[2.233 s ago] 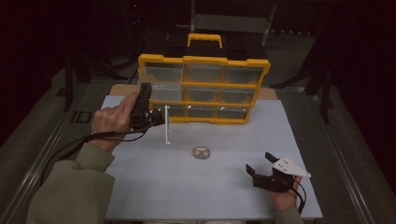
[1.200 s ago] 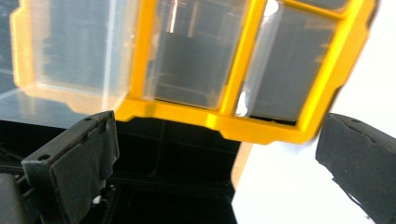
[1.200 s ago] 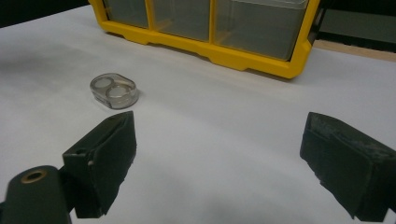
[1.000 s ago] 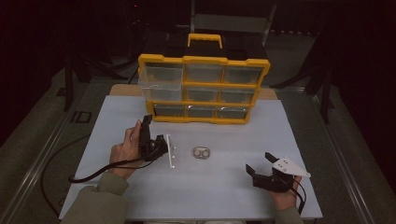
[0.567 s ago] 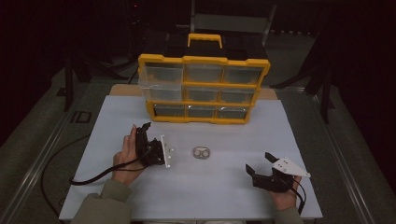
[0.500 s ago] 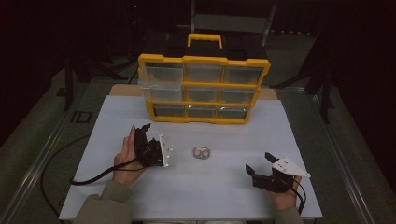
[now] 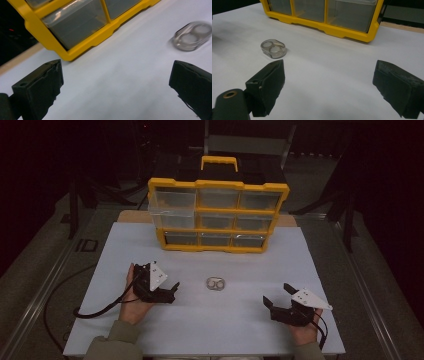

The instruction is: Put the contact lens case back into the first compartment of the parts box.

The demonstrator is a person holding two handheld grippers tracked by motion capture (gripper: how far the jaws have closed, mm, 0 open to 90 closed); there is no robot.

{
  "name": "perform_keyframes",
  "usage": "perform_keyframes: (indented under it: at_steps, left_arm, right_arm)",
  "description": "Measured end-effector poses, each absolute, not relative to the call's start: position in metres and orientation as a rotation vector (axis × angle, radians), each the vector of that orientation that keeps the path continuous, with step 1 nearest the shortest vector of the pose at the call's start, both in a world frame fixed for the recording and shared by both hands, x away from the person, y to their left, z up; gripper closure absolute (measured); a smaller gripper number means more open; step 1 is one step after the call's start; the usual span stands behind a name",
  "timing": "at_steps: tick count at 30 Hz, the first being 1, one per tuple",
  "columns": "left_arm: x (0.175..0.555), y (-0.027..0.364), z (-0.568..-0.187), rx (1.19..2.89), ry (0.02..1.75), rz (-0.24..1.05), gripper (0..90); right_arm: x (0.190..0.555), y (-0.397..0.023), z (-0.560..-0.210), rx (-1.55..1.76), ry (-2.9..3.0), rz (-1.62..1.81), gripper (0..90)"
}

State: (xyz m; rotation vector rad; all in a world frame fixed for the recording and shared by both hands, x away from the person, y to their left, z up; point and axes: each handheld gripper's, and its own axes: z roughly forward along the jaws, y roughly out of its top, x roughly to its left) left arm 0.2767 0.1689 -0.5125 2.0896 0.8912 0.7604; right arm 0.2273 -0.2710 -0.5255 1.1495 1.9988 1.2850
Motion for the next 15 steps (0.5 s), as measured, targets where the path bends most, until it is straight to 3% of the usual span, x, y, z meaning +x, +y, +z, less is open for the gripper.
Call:
perform_keyframes:
  at_steps: [6,15]
  left_arm:
    - [0.277,0.192,-0.511,1.924,0.888,0.515,0.3]
    - [0.271,0.215,-0.512,1.798,0.850,0.472,0.3]
  right_arm:
    - [0.229,-0.271,-0.525,1.156,2.008,1.309,9.9]
    - [0.231,-0.272,-0.521,1.169,2.028,1.358,7.9]
